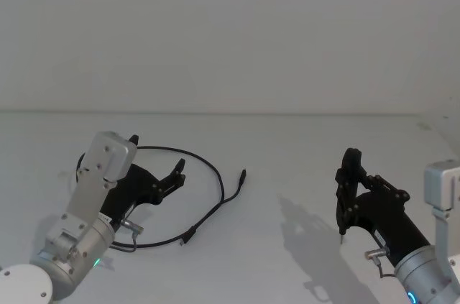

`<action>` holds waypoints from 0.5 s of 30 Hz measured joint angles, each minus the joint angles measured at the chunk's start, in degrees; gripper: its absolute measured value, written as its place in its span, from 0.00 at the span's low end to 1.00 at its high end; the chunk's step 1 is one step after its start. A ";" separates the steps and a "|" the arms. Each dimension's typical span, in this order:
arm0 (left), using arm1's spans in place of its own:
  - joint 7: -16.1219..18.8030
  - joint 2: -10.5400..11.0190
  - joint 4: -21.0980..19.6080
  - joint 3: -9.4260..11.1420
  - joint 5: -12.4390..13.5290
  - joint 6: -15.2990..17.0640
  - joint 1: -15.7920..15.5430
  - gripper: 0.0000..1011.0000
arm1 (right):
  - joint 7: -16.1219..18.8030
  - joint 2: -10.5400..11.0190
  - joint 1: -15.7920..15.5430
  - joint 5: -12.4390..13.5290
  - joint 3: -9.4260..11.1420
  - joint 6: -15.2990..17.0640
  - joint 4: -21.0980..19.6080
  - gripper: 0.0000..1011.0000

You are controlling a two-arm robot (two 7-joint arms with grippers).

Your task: Pick up the data cable with the one hand.

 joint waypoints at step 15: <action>0.00 0.00 0.00 0.00 0.00 0.00 0.00 0.99 | 0.06 0.03 0.01 0.04 0.00 0.03 0.04 0.28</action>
